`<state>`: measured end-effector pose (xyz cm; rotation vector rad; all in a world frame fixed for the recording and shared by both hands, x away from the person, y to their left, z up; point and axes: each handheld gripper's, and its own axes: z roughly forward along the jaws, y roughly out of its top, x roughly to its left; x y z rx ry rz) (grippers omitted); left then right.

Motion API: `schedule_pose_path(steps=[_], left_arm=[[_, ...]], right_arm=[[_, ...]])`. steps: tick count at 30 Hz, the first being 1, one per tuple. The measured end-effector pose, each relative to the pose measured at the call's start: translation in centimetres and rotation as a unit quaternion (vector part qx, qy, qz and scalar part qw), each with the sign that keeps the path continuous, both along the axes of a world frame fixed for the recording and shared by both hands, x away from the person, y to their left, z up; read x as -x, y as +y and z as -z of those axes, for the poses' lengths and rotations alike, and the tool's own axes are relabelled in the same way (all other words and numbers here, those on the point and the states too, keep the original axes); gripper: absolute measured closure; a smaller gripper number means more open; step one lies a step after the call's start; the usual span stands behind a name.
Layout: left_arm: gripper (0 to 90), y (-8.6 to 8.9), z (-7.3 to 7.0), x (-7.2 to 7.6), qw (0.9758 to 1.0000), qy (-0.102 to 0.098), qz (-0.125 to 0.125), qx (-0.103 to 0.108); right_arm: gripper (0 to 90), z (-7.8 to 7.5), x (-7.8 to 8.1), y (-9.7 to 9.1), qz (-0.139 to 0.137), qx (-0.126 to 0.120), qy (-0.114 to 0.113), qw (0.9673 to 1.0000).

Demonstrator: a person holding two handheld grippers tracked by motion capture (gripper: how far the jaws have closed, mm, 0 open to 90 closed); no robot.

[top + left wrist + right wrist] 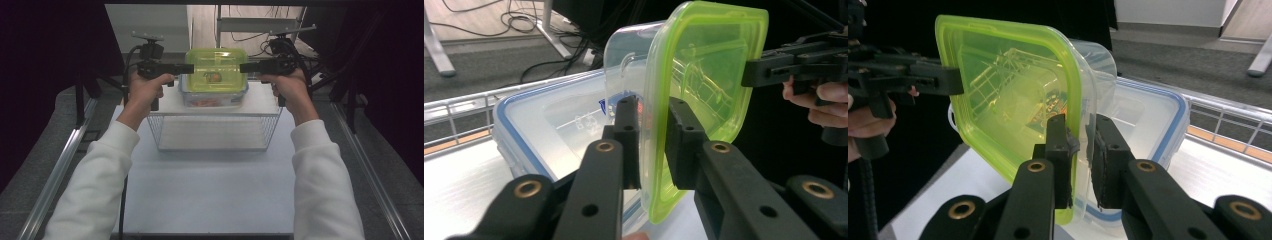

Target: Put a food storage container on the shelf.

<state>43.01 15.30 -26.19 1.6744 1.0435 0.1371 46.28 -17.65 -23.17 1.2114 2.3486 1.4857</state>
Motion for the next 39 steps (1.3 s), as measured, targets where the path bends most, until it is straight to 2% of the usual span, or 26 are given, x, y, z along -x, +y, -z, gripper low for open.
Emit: schedule_pose_path(steps=[6, 8, 16, 19, 22, 25, 27, 33, 39], left_arm=[[74.2, -0.1, 0.2, -0.7, 0.9998, 0.011, -0.011, 0.015], [73.6, -0.2, 0.1, -0.9, 0.9997, 0.012, -0.018, 0.012], [68.7, -0.3, 0.4, -1.8, 0.9988, 0.024, -0.034, 0.027], [63.1, -0.2, 0.6, -2.0, 0.9984, 0.033, -0.037, 0.028], [60.1, -0.3, 0.8, -2.1, 0.9980, 0.038, -0.041, 0.031], [50.3, -0.1, 1.0, -2.3, 0.9975, 0.039, -0.048, 0.033], [43.6, 0.0, 1.0, -2.3, 0.9972, 0.036, -0.053, 0.040], [33.1, 0.3, 0.7, -2.0, 0.9968, 0.026, -0.055, 0.052], [31.3, 0.5, 0.4, -1.2, 0.9979, 0.018, -0.051, 0.036]], right_arm=[[77.4, 0.2, -0.6, 0.2, 0.010, -0.015, 0.002, 0.9998], [76.4, 0.4, -0.9, 0.2, 0.016, -0.017, 0.004, 0.9997], [69.7, 1.3, -2.1, 0.4, 0.042, -0.048, 0.015, 0.9978], [66.2, 1.8, -2.5, 0.6, 0.056, -0.046, 0.016, 0.9972], [63.7, 2.4, -2.9, 0.5, 0.068, -0.058, 0.019, 0.9959], [60.2, 2.9, -3.1, 0.2, 0.070, -0.073, 0.024, 0.9946], [56.8, 3.0, -3.1, 0.1, 0.074, -0.077, 0.024, 0.9939], [53.1, 2.7, -2.6, -0.7, 0.082, -0.088, 0.024, 0.9924], [52.4, 2.1, -1.3, -1.1, 0.072, -0.077, 0.010, 0.9944]])
